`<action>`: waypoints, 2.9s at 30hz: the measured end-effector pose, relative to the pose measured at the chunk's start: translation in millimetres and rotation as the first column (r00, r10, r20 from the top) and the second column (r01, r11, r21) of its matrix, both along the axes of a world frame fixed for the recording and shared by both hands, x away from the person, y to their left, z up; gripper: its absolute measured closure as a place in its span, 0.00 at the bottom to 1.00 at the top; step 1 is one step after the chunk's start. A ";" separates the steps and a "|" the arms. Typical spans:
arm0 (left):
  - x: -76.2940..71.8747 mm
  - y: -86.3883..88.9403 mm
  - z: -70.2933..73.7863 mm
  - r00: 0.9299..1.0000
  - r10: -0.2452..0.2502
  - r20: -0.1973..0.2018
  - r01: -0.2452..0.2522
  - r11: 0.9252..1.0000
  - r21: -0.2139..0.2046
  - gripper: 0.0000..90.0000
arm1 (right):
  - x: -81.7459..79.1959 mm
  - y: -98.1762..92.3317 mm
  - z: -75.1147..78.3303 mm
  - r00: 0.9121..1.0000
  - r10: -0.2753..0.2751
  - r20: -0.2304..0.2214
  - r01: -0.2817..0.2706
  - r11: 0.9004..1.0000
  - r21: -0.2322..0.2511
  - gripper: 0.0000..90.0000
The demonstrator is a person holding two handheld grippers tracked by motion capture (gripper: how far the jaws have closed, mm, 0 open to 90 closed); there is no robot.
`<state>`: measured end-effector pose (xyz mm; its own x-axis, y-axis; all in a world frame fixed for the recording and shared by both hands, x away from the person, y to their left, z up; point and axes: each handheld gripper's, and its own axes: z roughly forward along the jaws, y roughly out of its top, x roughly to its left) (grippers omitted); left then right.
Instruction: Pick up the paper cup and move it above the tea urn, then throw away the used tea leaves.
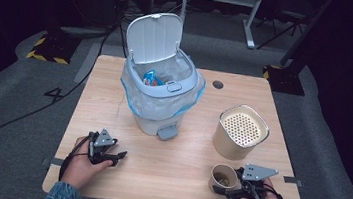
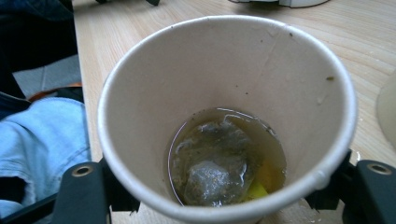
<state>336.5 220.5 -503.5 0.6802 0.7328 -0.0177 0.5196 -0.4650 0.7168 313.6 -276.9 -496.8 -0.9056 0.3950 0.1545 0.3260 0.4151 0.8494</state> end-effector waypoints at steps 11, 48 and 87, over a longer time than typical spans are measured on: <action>0.8 -0.1 0.0 1.000 0.001 -0.001 -0.001 1.000 0.001 0.43 | -1.7 -15.2 25.7 0.998 -0.049 0.040 0.048 0.999 0.016 0.33; 2.3 -1.1 0.0 1.000 0.005 -0.002 -0.005 1.000 -0.002 0.43 | 30.7 -75.6 135.0 0.963 -0.249 0.100 0.246 0.968 0.037 0.34; 1.8 -2.0 -0.1 1.000 0.020 -0.003 -0.020 1.000 0.003 0.40 | 139.9 -69.3 149.7 0.935 -0.214 0.282 0.237 0.970 -0.050 0.34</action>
<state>338.3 218.5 -503.6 0.6657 0.7460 -0.0176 0.5307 -0.4567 0.7140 453.5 -346.2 -347.1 -0.7938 0.5947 -0.1274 0.1798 0.4296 0.8849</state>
